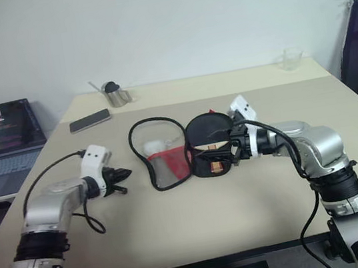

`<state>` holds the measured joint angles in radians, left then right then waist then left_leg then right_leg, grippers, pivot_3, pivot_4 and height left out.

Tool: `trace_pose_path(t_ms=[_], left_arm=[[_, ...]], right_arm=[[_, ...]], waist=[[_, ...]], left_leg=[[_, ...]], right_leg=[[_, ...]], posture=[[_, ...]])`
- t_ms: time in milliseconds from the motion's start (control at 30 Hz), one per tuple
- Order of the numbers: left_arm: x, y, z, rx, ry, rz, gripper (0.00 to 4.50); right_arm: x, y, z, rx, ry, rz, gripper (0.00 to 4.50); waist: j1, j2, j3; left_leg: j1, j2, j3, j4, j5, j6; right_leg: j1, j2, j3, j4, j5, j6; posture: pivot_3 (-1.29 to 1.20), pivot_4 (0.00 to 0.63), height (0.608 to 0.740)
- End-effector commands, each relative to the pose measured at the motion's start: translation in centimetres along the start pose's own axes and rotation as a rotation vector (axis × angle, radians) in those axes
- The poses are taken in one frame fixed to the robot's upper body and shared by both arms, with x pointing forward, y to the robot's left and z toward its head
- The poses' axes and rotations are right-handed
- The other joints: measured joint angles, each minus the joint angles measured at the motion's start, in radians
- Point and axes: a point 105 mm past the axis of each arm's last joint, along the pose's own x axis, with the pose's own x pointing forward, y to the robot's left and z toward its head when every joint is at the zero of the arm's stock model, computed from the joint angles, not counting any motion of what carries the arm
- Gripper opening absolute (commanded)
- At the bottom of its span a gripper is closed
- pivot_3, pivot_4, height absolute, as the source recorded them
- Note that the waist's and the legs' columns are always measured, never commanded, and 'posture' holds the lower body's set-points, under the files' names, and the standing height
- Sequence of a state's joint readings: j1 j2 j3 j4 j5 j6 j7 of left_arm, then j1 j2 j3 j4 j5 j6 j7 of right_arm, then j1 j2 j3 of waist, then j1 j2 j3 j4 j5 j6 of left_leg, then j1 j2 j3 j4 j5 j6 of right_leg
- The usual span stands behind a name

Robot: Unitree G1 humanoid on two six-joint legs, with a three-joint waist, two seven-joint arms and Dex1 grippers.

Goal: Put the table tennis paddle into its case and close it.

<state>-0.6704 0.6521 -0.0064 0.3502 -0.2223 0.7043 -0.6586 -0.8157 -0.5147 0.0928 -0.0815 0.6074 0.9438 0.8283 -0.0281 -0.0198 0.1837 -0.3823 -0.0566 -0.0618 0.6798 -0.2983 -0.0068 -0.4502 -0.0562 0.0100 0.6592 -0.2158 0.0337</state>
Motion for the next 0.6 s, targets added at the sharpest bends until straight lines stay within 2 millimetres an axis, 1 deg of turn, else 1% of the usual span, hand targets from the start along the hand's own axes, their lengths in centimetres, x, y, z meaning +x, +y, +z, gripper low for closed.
trace_pose_path(t_ms=[33,100,233,333,467,600], left_arm=[[0.5,-2.0,3.0,0.073,-0.076,-0.061,0.06],[1.0,-3.5,3.5,0.075,-0.091,-0.106,0.06],[1.6,-5.1,4.5,0.059,-0.127,-0.142,0.06],[1.8,-6.0,5.4,0.048,-0.165,-0.169,0.06],[1.9,-8.2,7.8,0.069,-0.281,-0.234,0.06],[2.6,-11.7,10.7,0.092,-0.395,-0.315,0.06]], right_arm=[[-0.2,-0.4,1.4,-0.053,-0.05,-0.043,4.5],[-0.2,-0.8,1.3,-0.053,-0.048,-0.066,4.5],[-0.3,-1.1,1.3,-0.06,-0.047,-0.086,4.5],[-1.0,-1.6,1.5,-0.079,-0.051,-0.111,4.5],[-3.3,-3.4,3.0,-0.127,-0.075,-0.193,4.5],[-6.3,-5.6,4.1,-0.149,-0.093,-0.319,4.5]], waist=[[0.0,0.0,0.0],[0.0,0.0,0.0],[0.001,0.0,0.0],[-0.001,0.0,0.0],[0.002,0.0,0.0],[0.009,-0.001,0.0]], left_leg=[[0.0,0.0,0.0,0.0,0.0,0.0],[0.0,0.0,0.0,0.0,0.0,0.0],[0.0,0.0,0.0,0.0,0.0,0.0],[0.0,0.0,0.001,0.0,0.0,0.0],[0.0,-0.001,0.001,0.0,0.0,-0.001],[-0.001,-0.001,0.001,0.0,0.0,-0.001]], right_leg=[[0.0,0.0,0.0,0.0,0.0,0.0],[0.0,0.0,0.0,0.0,0.0,0.0],[0.0,0.0,0.001,0.0,0.0,0.0],[0.0,0.0,0.001,0.0,0.0,0.0],[0.0,0.0,0.001,0.0,0.0,0.0],[0.0,0.0,0.0,-0.001,0.0,0.0]], posture=[[0.0,0.15,0.74],[0.0,0.15,0.74],[0.0,0.15,0.74],[0.0,0.15,0.74],[0.0,0.15,0.74],[0.0,0.15,0.74]])
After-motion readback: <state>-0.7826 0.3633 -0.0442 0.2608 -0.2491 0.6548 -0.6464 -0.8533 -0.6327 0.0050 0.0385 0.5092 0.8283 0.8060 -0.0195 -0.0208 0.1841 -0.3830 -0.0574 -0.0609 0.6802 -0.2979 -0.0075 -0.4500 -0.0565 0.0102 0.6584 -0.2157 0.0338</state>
